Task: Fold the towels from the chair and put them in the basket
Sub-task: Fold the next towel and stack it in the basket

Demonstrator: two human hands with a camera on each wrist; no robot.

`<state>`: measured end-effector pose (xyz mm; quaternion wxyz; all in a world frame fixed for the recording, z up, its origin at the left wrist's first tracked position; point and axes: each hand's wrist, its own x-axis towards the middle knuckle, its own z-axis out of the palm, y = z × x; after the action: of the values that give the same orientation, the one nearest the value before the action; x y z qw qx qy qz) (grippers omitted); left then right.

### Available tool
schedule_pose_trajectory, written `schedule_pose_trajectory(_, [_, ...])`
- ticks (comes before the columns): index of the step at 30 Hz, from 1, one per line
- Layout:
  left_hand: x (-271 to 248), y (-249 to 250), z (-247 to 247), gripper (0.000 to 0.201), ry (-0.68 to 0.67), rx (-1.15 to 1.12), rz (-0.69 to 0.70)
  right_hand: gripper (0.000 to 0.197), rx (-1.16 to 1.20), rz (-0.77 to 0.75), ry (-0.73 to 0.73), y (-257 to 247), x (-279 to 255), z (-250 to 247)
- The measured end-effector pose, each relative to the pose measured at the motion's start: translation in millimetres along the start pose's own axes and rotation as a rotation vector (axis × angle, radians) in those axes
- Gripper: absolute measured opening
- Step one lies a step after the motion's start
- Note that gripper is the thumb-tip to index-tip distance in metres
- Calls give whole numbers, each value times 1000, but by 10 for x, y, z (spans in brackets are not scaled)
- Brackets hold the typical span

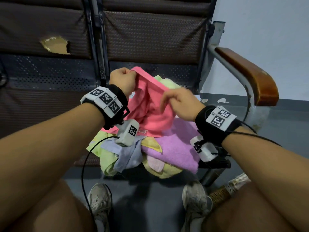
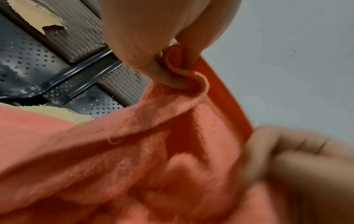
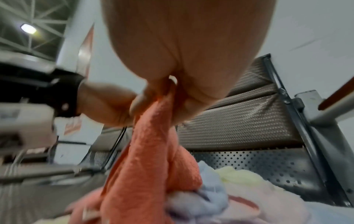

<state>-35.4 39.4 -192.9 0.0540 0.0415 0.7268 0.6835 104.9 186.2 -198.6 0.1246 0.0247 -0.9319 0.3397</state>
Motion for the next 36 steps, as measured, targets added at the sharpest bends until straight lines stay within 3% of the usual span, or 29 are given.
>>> schedule_pose_trajectory(2, [-56,92,12,15,-46,-150,-18,46,-170,107,-231,66,-53,87])
schedule_pose_trajectory(4, [-127,200,22,19,-71,-303,-32,44,-288,203,-331,155,-82,143])
schedule_pose_trajectory(6, [-185,286,22,23,-88,-391,-39,40,-288,247,-259,209,-57,151])
schedule_pose_trajectory(10, [-274,319,16,22,-158,-415,-66,24,-148,179,50,125,74,171])
schedule_pose_trajectory(12, [-304,307,34,20,-190,-427,-83,32,-36,166,35,15,112,269])
schedule_pose_trajectory(15, [-352,321,67,21,-238,-481,-115,65,-34,241,-83,-91,171,476])
schedule_pose_trajectory(18, [-354,344,65,19,-235,-542,-135,61,-132,333,-42,-66,279,547])
schedule_pose_trajectory(21, [-270,336,4,23,-162,-574,-106,45,-93,394,115,10,339,466])
schedule_pose_trajectory(23, [-148,295,-96,23,-38,-518,-92,37,9,403,284,68,358,339])
schedule_pose_trajectory(25, [-6,216,-223,24,75,-415,-96,32,146,367,479,90,378,178])
schedule_pose_trajectory(27, [93,130,-313,25,114,-315,-82,30,220,306,582,64,398,42])
schedule_pose_trajectory(33, [248,62,-382,34,203,-282,-39,41,64,58,531,13,335,-1])
schedule_pose_trajectory(36, [278,1,-465,32,112,-287,-23,44,-33,45,329,166,230,1])
